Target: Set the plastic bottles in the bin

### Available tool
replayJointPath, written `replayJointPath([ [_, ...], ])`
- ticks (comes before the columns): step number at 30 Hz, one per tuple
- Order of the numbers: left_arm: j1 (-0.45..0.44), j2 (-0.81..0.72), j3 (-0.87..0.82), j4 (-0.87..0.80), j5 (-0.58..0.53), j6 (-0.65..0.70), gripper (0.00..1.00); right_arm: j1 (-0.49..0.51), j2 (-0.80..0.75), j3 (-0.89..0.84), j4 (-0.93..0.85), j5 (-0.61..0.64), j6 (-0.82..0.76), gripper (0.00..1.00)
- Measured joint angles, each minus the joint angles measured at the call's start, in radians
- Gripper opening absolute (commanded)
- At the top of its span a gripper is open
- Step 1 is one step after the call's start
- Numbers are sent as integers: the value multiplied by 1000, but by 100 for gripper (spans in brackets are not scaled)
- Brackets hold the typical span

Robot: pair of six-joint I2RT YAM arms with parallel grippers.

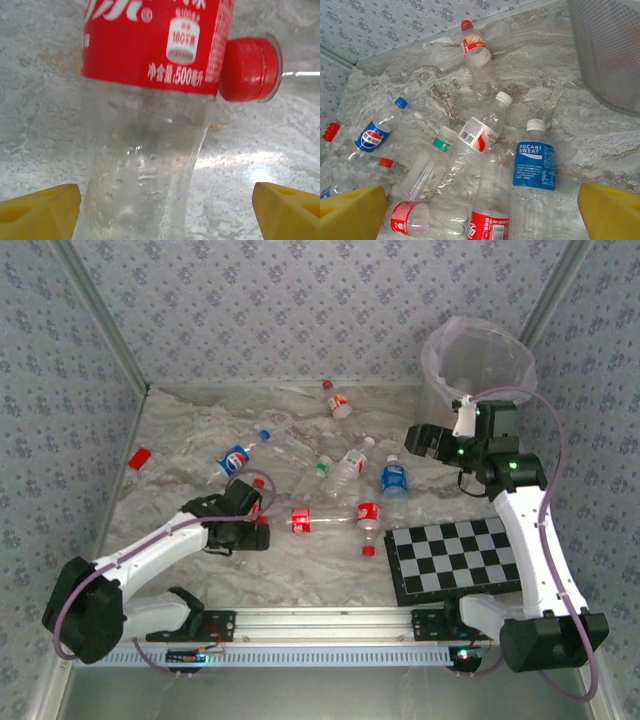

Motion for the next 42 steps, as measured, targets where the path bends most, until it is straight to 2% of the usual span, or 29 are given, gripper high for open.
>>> replayJointPath([
  [2,-3,8,-11,1,-3,-18,81,2,0,0,0,0,0,100],
  [8,-19,23,-58,-3,-3,-63,58,16,1,0,0,0,8,100],
  [15,-21,19,-16,-46,-11,-66,49,62,9,0,12,0,16,100],
  [19,-21,-15,69,-89,-33,-51,47,92,10,0,52,-34,32,100],
  [24,-21,-103,154,-92,-46,-16,44,174,22,-42,185,-145,82,99],
  [31,-35,-192,136,115,119,42,41,332,148,-92,342,-239,183,97],
  [36,-112,-184,99,253,209,74,40,431,242,-48,392,-258,211,96],
  [39,-144,-175,96,292,233,89,40,462,299,13,410,-262,214,92],
  [42,-164,-174,96,320,243,103,40,470,336,43,441,-271,222,84],
])
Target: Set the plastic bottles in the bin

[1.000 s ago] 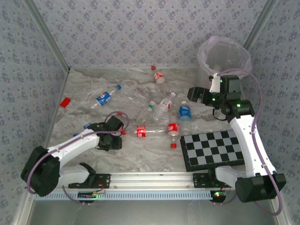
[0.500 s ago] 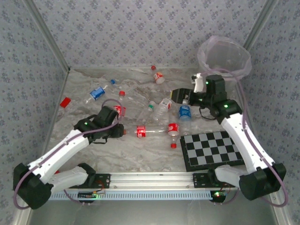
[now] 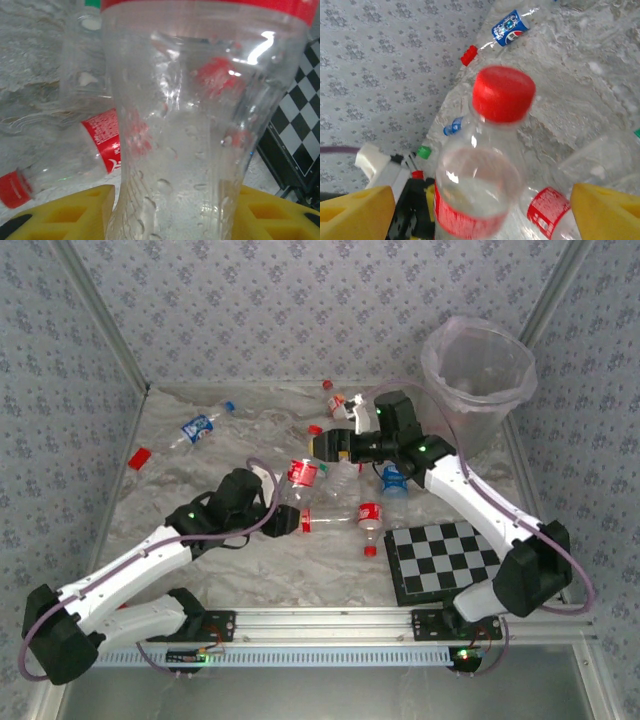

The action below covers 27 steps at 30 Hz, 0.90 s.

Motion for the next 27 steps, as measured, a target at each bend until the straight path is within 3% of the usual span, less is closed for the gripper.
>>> replayJointPath([
  [14,-32,-2,-6,28,0,34,42,18,63,54,4,-9,8,31],
  [17,-35,-3,-9,33,-1,33,53,18,63,65,-11,-9,6,28],
  [19,-35,-10,-12,34,-2,32,68,18,63,76,-31,-8,-2,26],
  [22,-36,-30,-18,36,-3,36,81,11,62,114,-83,3,-45,23],
  [24,-36,-50,-21,37,-4,38,89,-12,61,147,-127,17,-78,22],
  [27,-36,-79,-29,45,-8,34,92,-75,50,211,-202,48,-126,20],
])
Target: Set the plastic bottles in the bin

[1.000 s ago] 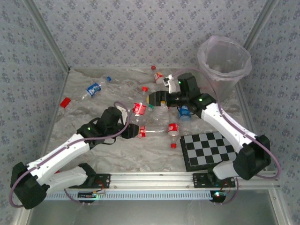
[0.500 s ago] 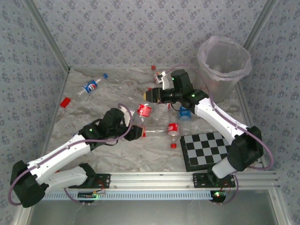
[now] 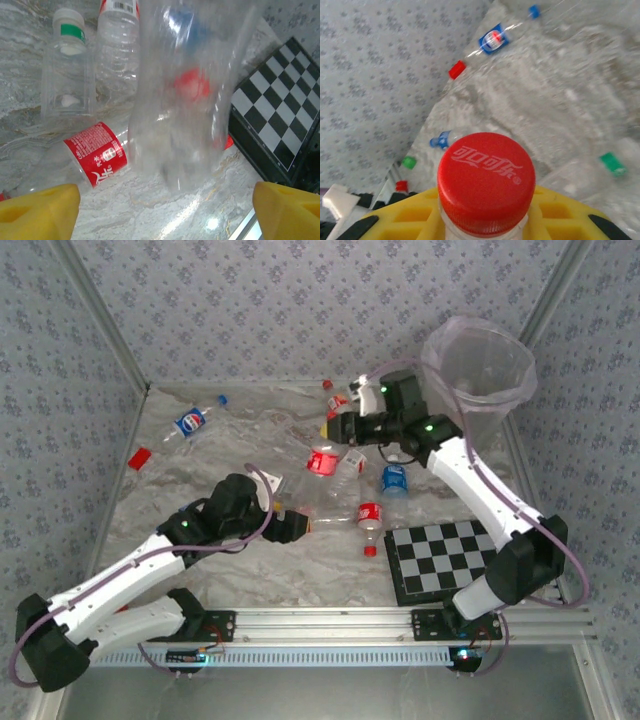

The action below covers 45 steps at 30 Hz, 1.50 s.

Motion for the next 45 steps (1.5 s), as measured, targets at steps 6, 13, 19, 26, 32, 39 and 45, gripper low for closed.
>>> replayJointPath([
  [6,0,-16,-24,10,-8,-5,92,-225,-86,142,-110,65,-59,9],
  [13,0,-14,-42,14,-18,-6,92,-443,-162,313,-112,281,-88,1],
  [19,0,-16,-47,29,-18,-24,92,-476,-161,364,16,572,-189,0],
  [26,0,-73,-88,33,-28,-47,92,-477,-25,424,98,781,-335,0],
  [32,0,-87,-95,28,-37,-58,92,-468,81,446,24,836,-380,0],
  [39,0,-108,-96,8,-37,-59,92,-449,137,451,-85,861,-383,0],
  [45,0,-108,-106,6,-38,-58,92,-442,231,493,-163,862,-375,0],
])
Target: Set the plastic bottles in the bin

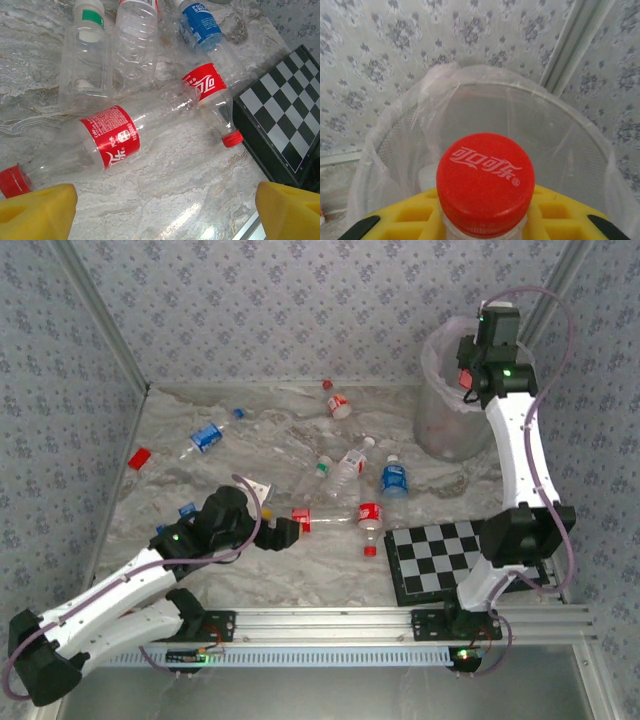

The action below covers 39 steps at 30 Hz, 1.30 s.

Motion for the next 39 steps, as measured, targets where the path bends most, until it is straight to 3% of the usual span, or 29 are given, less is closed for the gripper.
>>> replayJointPath([
  [13,0,3,-16,-25,-26,0,92,-4,382,450,-317,-29,66,0],
  [27,24,-59,-22,-84,-68,-26,90,-91,485,495,-396,-130,158,2],
  [31,39,-59,-22,-109,-75,-26,91,-91,487,470,-393,-141,163,14],
  [39,91,-45,39,-204,-90,12,93,-91,493,456,-412,-141,174,56],
])
